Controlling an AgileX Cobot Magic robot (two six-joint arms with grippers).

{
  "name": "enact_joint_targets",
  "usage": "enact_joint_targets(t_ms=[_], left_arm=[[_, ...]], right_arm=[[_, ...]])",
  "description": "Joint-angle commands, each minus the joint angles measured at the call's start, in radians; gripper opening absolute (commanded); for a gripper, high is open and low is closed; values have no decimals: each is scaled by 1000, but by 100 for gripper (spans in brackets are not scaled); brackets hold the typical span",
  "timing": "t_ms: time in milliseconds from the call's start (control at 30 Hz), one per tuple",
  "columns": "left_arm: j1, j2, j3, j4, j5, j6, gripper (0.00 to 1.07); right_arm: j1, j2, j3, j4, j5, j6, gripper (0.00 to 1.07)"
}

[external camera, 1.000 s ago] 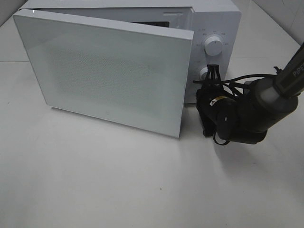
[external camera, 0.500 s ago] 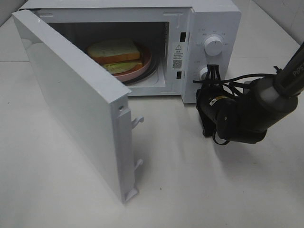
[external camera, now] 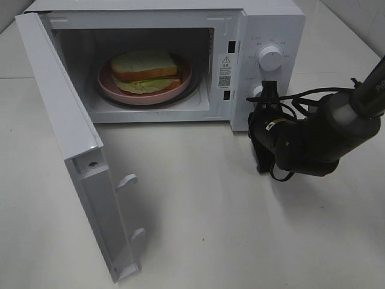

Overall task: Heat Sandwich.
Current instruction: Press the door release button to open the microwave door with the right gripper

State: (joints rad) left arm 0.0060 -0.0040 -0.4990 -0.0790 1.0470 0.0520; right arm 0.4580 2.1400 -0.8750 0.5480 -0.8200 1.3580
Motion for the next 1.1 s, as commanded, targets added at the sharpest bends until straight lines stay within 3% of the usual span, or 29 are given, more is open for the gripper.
enact_joint_targets(t_ms=[33, 567, 1100], left_arm=[[4, -12, 6, -6, -11, -4, 100], [4, -12, 6, -6, -11, -4, 100], [4, -12, 6, -6, -11, -4, 100]], right_arm=[[-24, -18, -92, -96, -101, -26, 0], [-21, -119, 40, -100, 4, -29, 0], [-21, -320, 177, -92, 303, -216, 0]])
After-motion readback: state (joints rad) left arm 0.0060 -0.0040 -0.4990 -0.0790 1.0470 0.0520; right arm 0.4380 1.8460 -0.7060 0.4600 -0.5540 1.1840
